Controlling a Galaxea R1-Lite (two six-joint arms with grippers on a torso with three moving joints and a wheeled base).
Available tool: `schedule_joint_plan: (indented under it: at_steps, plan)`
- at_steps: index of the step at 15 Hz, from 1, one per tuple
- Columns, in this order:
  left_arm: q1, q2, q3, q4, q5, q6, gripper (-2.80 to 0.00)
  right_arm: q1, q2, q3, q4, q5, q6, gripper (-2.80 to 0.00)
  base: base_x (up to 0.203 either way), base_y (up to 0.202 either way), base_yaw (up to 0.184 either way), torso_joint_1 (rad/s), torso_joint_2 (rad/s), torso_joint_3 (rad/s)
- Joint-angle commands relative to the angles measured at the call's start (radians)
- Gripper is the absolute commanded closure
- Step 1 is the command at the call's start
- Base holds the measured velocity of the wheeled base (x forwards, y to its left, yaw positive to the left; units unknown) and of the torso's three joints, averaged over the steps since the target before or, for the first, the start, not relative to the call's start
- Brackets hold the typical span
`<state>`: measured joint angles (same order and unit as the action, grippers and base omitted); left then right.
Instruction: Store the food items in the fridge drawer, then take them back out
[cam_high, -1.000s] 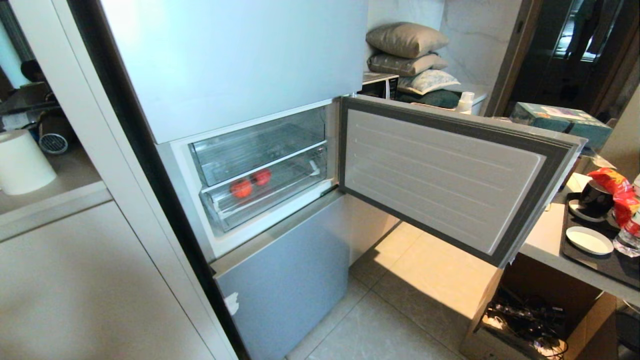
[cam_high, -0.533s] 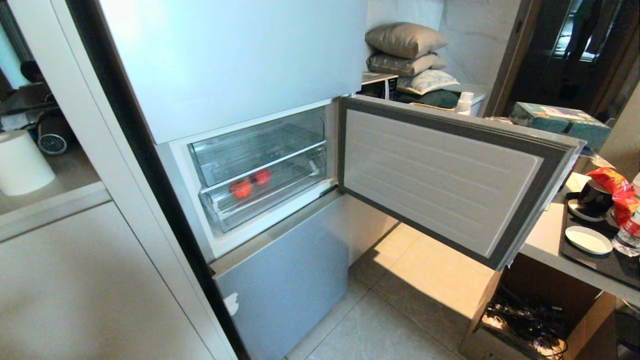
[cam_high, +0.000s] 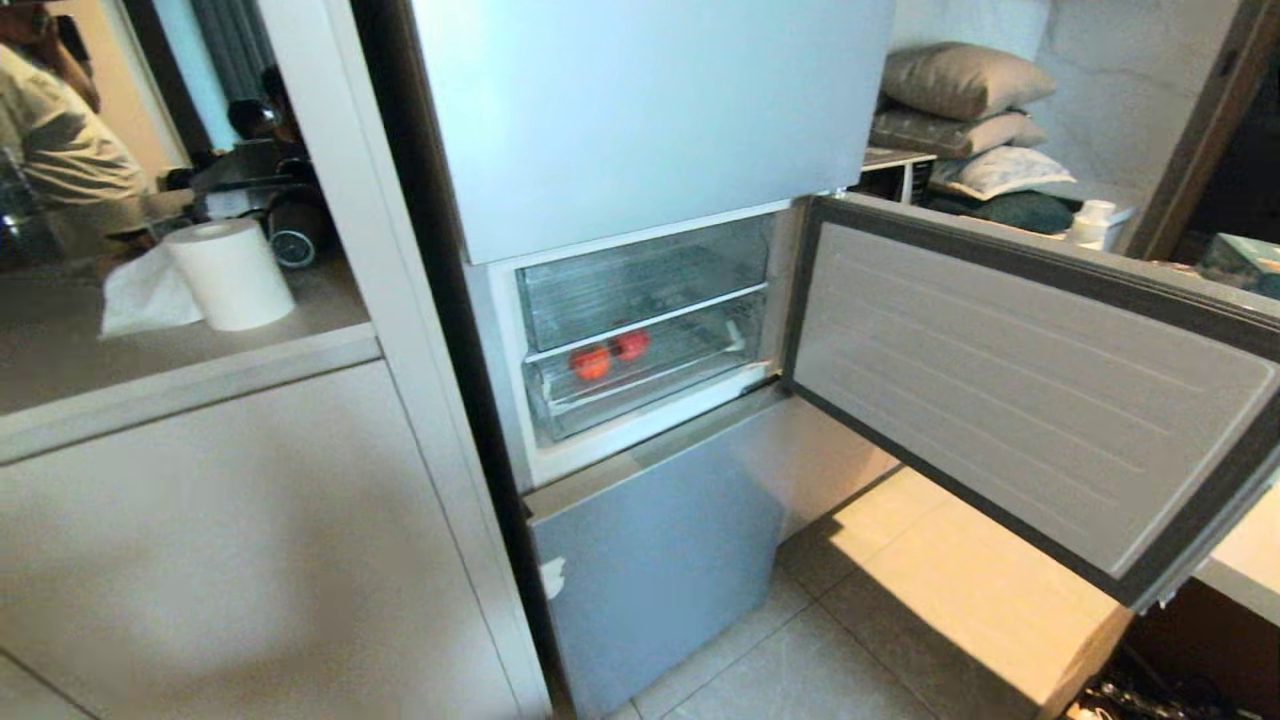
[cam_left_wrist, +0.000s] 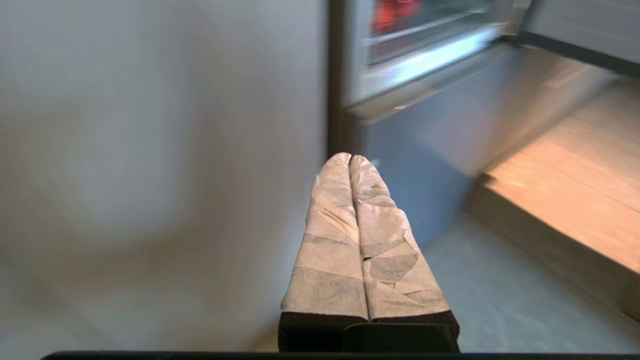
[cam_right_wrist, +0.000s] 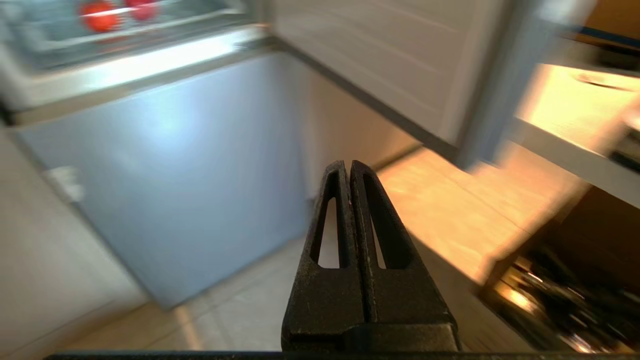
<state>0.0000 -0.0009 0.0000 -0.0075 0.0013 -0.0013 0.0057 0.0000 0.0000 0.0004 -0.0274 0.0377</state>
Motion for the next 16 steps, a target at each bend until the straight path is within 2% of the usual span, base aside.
schedule_joint_plan:
  at_steps: [1,16]
  plan:
    - [0.000,0.001,0.002,0.000,0.000,0.000,0.00,0.000,0.002,0.000,0.000,-0.002,0.005,0.00,0.001,-0.007,0.172,0.002,0.00,0.006]
    - [0.000,0.001,0.002,0.000,0.000,0.000,0.00,0.000,0.002,0.000,0.000,-0.001,0.003,0.00,0.000,-0.008,0.171,0.002,0.00,0.003]
